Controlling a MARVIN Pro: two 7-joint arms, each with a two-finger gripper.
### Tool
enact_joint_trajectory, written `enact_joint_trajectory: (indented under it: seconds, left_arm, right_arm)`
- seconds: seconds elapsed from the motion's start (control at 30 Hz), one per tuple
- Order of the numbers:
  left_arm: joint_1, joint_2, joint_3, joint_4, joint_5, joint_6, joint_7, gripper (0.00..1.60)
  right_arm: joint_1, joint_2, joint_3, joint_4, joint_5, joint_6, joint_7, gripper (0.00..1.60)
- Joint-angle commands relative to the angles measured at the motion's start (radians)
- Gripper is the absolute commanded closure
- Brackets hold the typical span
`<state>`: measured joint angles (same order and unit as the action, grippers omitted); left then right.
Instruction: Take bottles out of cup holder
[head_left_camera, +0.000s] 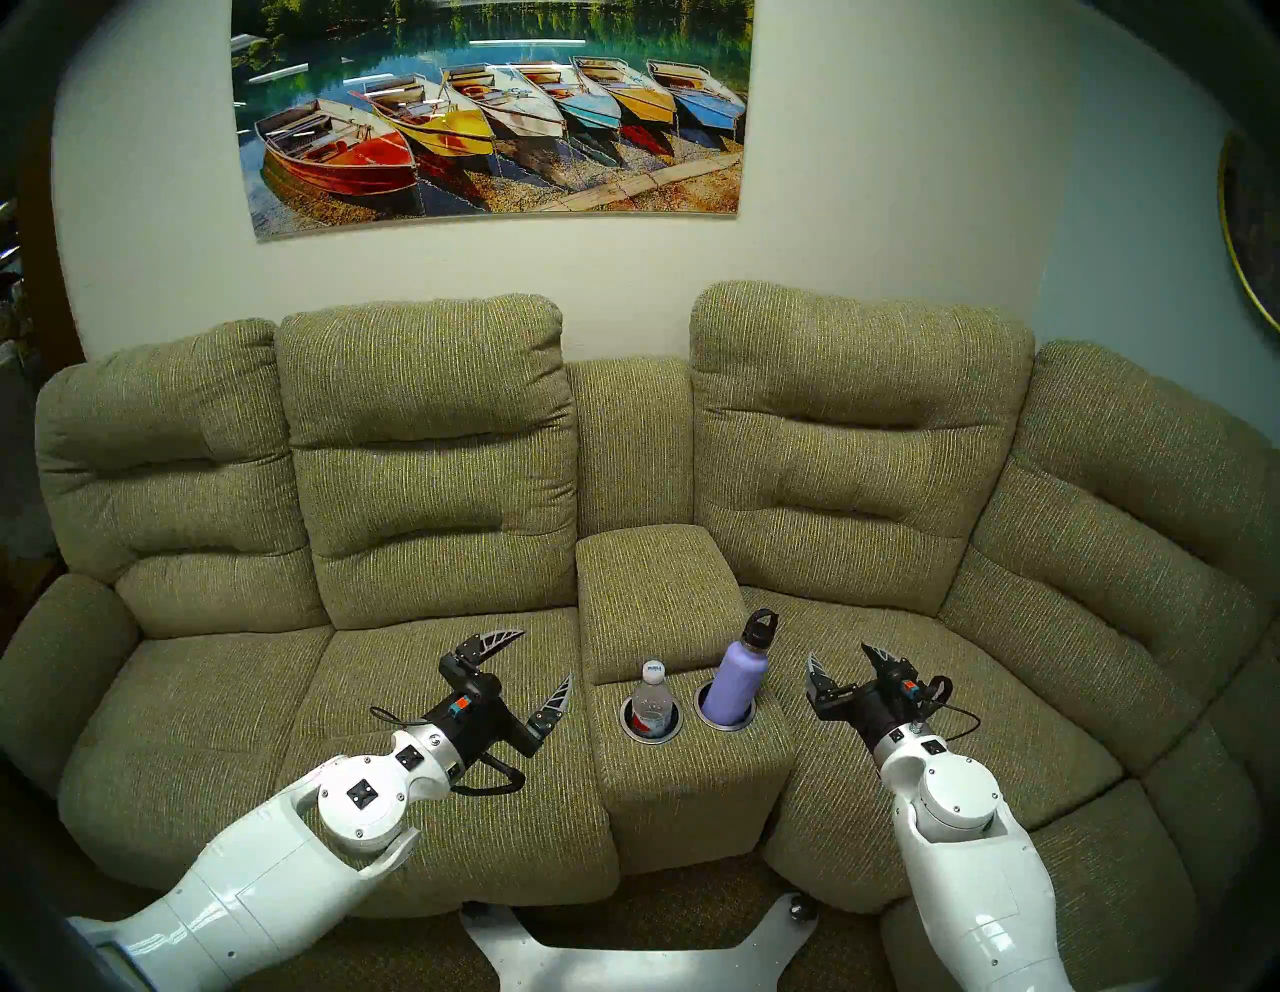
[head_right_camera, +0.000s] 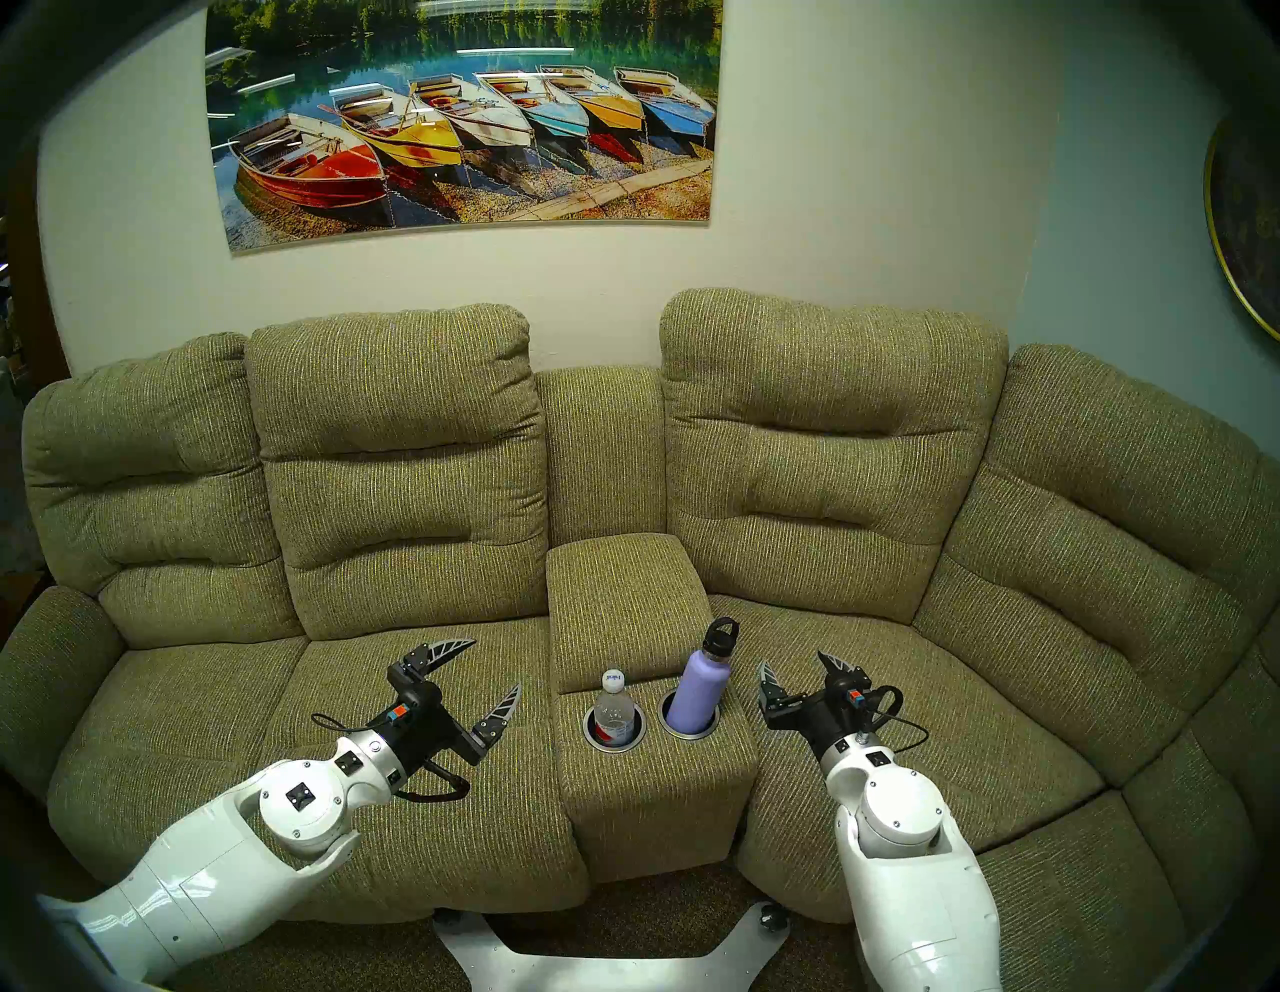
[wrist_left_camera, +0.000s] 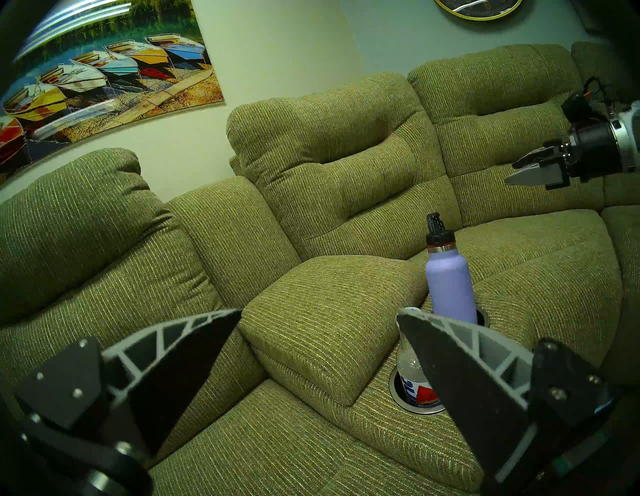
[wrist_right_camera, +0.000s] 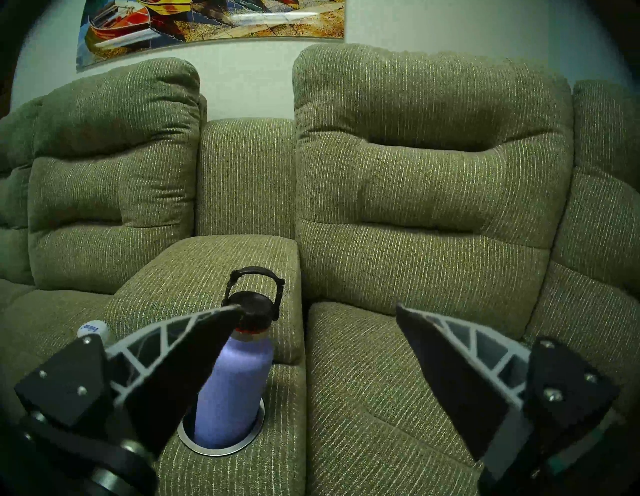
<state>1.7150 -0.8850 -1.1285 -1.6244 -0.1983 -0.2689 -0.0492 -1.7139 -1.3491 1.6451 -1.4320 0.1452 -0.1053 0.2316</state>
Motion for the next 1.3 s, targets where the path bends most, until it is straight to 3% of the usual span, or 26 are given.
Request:
enact_joint_trajectory:
  seconds: [0.0,0.53,1.27]
  left_arm:
    - [-0.003,-0.001,-0.002,-0.012,-0.001,-0.003,0.000,0.00]
    - [-0.003,0.000,-0.001,-0.013,-0.002,-0.003,0.001,0.00]
    - [-0.004,0.001,0.001,-0.012,-0.002,-0.003,0.002,0.00]
  right_arm:
    - [0.107,0.015,-0.011,0.043,0.006,0.004,0.027,0.00]
    - [0.215,0.023,-0.029,0.225,0.017,-0.025,0.076,0.00]
    - [0.342,0.041,-0.058,0.364,0.033,-0.038,0.172,0.00]
